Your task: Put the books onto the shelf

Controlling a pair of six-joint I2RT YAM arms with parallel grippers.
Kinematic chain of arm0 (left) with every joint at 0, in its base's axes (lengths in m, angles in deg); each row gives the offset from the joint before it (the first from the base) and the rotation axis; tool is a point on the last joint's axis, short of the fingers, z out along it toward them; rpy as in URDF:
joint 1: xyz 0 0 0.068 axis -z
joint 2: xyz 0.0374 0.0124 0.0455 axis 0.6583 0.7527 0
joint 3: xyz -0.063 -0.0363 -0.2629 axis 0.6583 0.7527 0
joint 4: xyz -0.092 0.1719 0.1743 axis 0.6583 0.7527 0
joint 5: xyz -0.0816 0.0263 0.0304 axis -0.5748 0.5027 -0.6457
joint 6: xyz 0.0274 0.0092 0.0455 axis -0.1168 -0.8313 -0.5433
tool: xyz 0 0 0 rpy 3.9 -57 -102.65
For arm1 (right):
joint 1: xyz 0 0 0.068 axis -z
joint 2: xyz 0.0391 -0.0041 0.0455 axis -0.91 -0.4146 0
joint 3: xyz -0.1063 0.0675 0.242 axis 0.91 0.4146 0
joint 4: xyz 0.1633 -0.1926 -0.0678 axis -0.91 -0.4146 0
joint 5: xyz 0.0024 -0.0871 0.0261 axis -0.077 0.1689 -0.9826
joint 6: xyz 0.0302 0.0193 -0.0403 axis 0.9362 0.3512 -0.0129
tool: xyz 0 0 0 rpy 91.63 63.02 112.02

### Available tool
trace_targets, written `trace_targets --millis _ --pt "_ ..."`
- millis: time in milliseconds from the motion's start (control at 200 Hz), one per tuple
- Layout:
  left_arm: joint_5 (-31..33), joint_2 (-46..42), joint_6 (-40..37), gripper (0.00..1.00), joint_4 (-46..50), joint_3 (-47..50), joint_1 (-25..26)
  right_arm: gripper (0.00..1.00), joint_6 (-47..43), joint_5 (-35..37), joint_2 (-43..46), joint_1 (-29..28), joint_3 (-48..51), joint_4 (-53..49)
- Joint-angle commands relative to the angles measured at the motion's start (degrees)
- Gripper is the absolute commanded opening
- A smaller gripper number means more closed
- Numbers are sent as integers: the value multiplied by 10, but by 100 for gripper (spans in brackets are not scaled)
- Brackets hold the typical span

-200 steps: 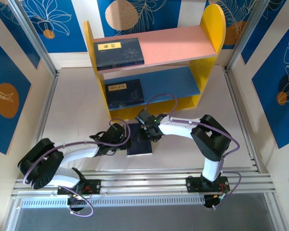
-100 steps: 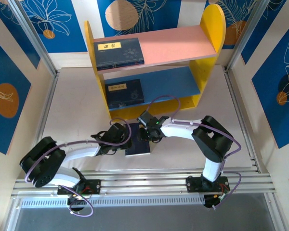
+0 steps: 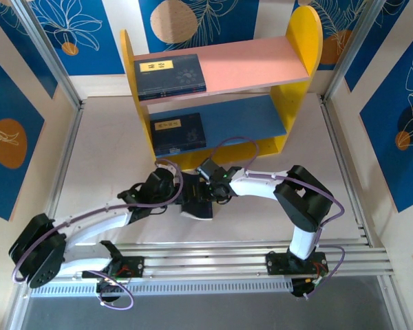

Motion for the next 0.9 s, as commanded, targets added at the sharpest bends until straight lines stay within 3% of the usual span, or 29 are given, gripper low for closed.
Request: trace_targets --millis 0,180,370,605,895 --pt "-17 -5 4 43 -55 -5 9 46 16 -244 -122 -56 29 171" --pt "-15 18 4 42 -44 -7 9 46 15 -240 -114 -57 31 171" --pt "85 5 -9 44 96 -25 9 47 14 -234 -108 -56 40 167" --pt "134 11 -11 47 150 -18 5 46 8 -225 -107 -57 38 154" --pt "127 9 -13 48 143 6 -16 56 -21 -188 -54 -57 36 113"
